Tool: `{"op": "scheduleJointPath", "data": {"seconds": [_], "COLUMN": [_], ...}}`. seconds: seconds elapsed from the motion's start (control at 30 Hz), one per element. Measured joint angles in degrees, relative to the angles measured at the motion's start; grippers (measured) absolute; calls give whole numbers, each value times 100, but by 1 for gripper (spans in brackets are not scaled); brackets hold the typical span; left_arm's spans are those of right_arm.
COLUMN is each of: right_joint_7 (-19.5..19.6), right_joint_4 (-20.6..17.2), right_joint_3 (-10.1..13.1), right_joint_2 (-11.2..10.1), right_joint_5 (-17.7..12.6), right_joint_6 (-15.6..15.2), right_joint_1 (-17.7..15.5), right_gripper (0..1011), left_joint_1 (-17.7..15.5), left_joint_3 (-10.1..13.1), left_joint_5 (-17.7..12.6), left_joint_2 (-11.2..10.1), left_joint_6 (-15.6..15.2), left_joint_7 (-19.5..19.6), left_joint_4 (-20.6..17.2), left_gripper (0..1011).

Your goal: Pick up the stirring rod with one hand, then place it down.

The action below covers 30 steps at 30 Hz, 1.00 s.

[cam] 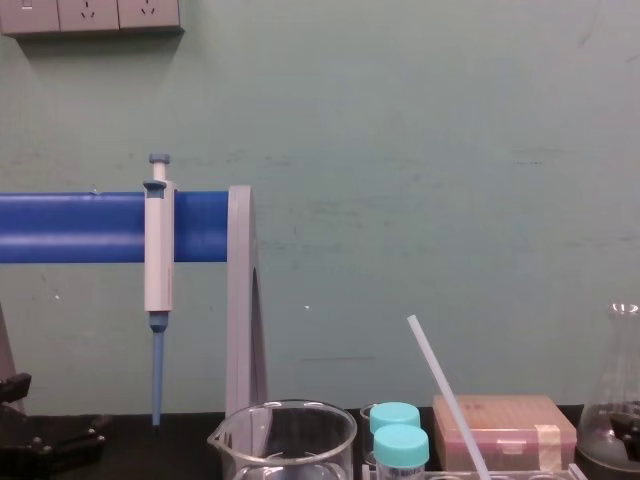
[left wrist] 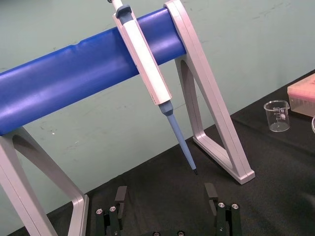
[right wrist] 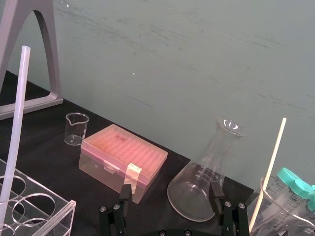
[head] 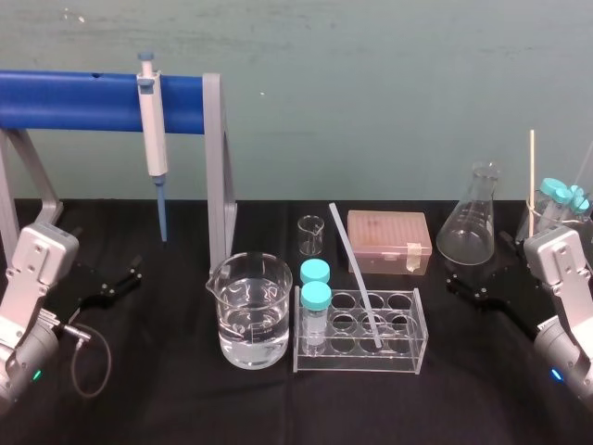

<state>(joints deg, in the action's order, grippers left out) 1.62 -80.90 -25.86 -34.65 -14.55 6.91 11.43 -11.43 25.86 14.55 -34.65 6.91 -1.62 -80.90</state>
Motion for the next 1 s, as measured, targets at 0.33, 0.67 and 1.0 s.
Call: {"op": "scheduleJointPath", "data": {"seconds": [0.33,0.67,1.0], "right_joint_7": [0,0,0], "right_joint_4": [0,0,0], "right_joint_3": [0,0,0], "right_joint_2": [0,0,0], "right_joint_5": [0,0,0], "right_joint_6": [0,0,0], "right_joint_1": [0,0,0], "right_gripper": [1003,1003,1003], "left_joint_1": [0,0,0], "left_joint_3": [0,0,0], "left_joint_5": [0,0,0], "left_joint_2": [0,0,0], "left_joint_6": [0,0,0], "left_joint_7": [0,0,0], "left_joint_4": [0,0,0], "left_gripper": [1000,1000,1000]}}
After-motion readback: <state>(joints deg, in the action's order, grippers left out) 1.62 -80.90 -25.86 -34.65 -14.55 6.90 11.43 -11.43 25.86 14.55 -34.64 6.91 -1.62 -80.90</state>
